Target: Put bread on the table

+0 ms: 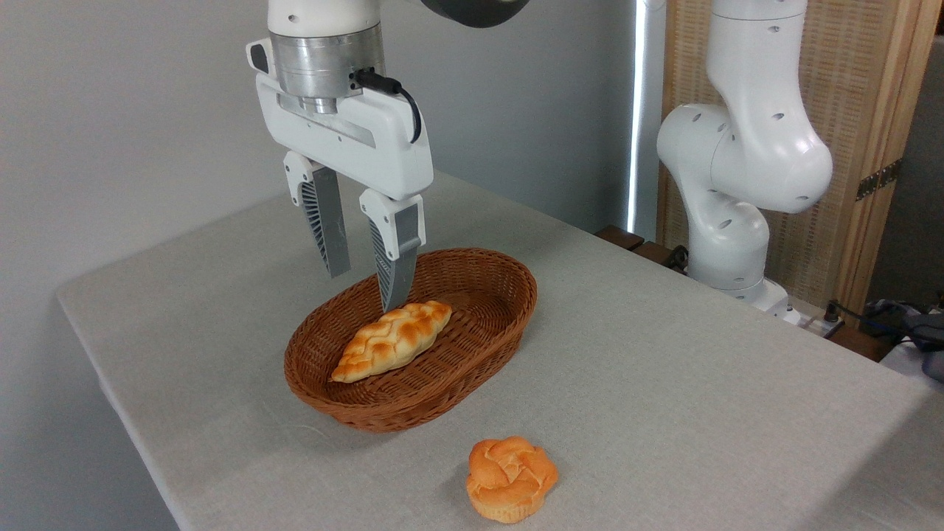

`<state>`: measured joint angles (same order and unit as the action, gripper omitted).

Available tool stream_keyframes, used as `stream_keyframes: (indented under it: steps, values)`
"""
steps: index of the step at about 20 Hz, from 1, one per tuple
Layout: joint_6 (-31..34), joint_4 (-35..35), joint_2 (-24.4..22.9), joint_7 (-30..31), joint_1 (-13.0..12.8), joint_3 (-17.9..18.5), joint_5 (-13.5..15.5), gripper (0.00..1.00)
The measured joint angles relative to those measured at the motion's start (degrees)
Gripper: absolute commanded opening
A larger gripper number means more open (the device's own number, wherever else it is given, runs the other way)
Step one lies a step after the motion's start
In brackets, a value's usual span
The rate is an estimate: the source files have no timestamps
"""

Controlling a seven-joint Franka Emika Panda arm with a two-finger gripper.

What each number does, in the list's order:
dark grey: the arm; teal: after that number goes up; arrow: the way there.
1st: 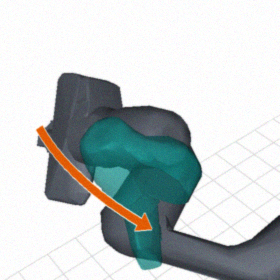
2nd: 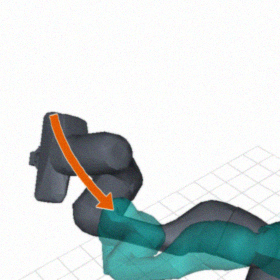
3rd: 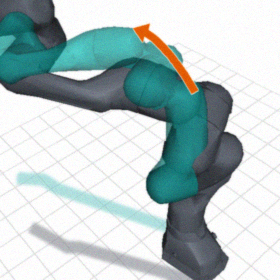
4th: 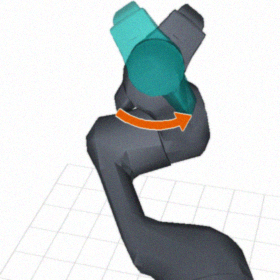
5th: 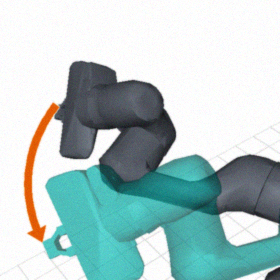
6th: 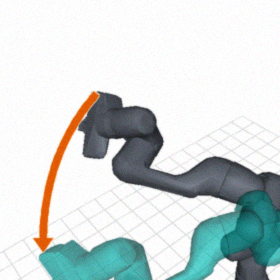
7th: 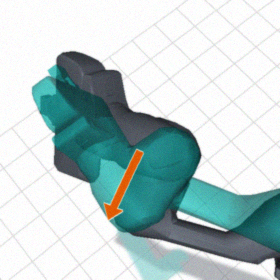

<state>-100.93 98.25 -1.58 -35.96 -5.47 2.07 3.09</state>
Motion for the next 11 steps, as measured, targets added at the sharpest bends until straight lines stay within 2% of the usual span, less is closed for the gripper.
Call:
stream_keyframes:
  steps: [11]
  values:
    - [3.2,0.0,0.0,0.0,0.0,-0.1,-1.1,1.0]
